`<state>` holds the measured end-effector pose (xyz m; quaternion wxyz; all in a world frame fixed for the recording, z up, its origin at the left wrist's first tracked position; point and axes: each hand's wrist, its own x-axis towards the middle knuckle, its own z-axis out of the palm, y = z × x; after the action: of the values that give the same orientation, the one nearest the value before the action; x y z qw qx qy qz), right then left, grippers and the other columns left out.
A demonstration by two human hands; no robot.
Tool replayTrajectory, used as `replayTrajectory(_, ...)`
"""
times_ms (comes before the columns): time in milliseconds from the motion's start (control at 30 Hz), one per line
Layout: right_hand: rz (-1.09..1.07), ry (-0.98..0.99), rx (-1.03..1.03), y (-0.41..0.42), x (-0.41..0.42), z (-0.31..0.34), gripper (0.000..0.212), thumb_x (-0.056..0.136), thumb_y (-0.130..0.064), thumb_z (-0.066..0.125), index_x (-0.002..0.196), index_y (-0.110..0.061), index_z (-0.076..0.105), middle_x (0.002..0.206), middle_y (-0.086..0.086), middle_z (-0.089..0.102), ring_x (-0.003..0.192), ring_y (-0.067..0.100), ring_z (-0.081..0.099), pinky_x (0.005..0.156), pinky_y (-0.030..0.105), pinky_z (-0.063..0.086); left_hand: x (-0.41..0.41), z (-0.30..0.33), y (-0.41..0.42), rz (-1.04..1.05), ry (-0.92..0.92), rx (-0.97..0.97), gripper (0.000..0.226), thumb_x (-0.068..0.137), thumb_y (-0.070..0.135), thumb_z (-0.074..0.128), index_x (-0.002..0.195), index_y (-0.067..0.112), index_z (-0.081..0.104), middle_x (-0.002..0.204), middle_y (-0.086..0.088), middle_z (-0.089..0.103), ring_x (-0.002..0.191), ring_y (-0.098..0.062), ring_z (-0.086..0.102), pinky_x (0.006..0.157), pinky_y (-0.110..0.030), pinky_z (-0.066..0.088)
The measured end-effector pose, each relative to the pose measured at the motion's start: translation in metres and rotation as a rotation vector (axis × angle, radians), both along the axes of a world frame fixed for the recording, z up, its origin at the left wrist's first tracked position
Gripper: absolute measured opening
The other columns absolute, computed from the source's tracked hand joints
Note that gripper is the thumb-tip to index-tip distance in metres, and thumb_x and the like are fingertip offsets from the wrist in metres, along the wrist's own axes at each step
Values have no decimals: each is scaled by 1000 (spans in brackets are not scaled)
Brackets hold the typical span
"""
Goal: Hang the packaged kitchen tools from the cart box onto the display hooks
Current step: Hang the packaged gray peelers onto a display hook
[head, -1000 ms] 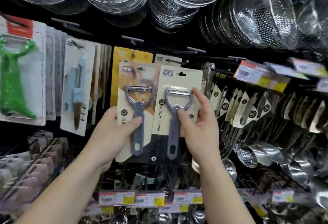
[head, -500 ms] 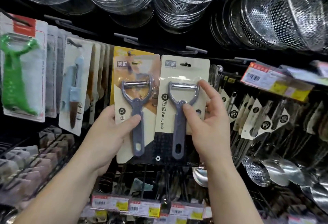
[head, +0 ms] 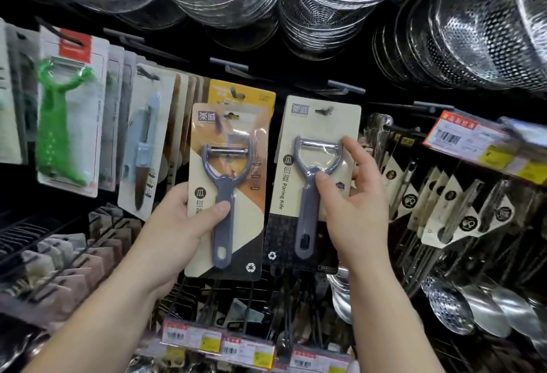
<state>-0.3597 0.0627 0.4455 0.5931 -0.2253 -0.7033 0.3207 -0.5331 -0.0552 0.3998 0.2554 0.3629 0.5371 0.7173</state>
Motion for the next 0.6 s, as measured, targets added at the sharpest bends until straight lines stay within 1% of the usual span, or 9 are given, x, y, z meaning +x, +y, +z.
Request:
replayTrajectory(33, -5, -4, -13, 3, -2, 0, 52, 91, -16, 68, 128, -49, 50, 118, -53, 46, 124, -17, 43, 112, 32, 41, 0, -1, 0, 1, 0, 0, 22, 95, 10, 62, 116, 6, 63, 106, -10, 77, 100, -30, 74, 98, -59, 52)
replayTrajectory(100, -9, -3, -30, 12, -8, -2, 52, 92, -16, 67, 126, -51, 48, 117, -50, 46, 121, -24, 41, 112, 24, 38, 0, -1, -2, 4, 16, -2, 20, 95, 9, 62, 114, 6, 64, 105, -10, 78, 100, -29, 74, 97, -57, 52)
replayTrajectory(200, -31, -7, -39, 27, -19, -3, 52, 93, -17, 66, 135, -41, 49, 118, -45, 44, 111, -33, 36, 106, 14, 33, -2, -1, -4, 1, 37, -9, 17, 95, 8, 60, 111, 6, 66, 103, -10, 78, 97, -28, 75, 95, -53, 54)
replayTrajectory(233, -48, -19, -43, 33, -24, -4, 52, 93, -18, 66, 137, -40, 48, 121, -42, 44, 114, -30, 37, 107, 16, 35, -2, -1, -4, 2, 30, -9, 17, 95, 8, 60, 111, 6, 66, 103, -11, 78, 97, -29, 75, 94, -53, 54)
replayTrajectory(333, -85, -51, -69, 50, -37, -4, 57, 92, -22, 66, 141, -43, 44, 132, -22, 47, 125, -1, 49, 111, 33, 42, -5, -3, -5, 4, 10, -11, 20, 94, 9, 61, 114, 6, 64, 104, -12, 78, 98, -31, 74, 93, -53, 55)
replayTrajectory(367, -90, -59, -75, 56, -41, -4, 59, 92, -21, 66, 142, -42, 43, 131, -19, 46, 122, 0, 49, 110, 32, 42, -6, -4, -5, 8, 10, -12, 19, 94, 8, 61, 113, 6, 64, 103, -11, 78, 97, -30, 75, 91, -50, 55)
replayTrajectory(433, -105, -82, -79, 64, -47, -2, 62, 93, -17, 65, 146, -38, 41, 127, -15, 43, 109, -11, 44, 101, 16, 40, -6, -5, -6, 10, 4, -15, 19, 94, 7, 60, 113, 5, 63, 102, -12, 78, 95, -30, 75, 85, -45, 56)
replayTrajectory(500, -133, -108, -108, 71, -54, 1, 62, 94, -15, 64, 147, -37, 40, 127, -13, 43, 98, -12, 44, 81, -2, 31, -7, -7, -5, 16, -7, -22, 20, 94, 6, 61, 114, 5, 62, 101, -12, 78, 94, -30, 75, 81, -43, 56)
replayTrajectory(600, -151, -126, -145, 83, -64, 3, 63, 95, -11, 62, 149, -34, 38, 126, -10, 39, 86, -17, 44, 64, -13, 24, -8, -8, -5, 12, -3, -41, 21, 94, 7, 62, 115, 7, 61, 102, -11, 78, 94, -30, 75, 83, -45, 56)
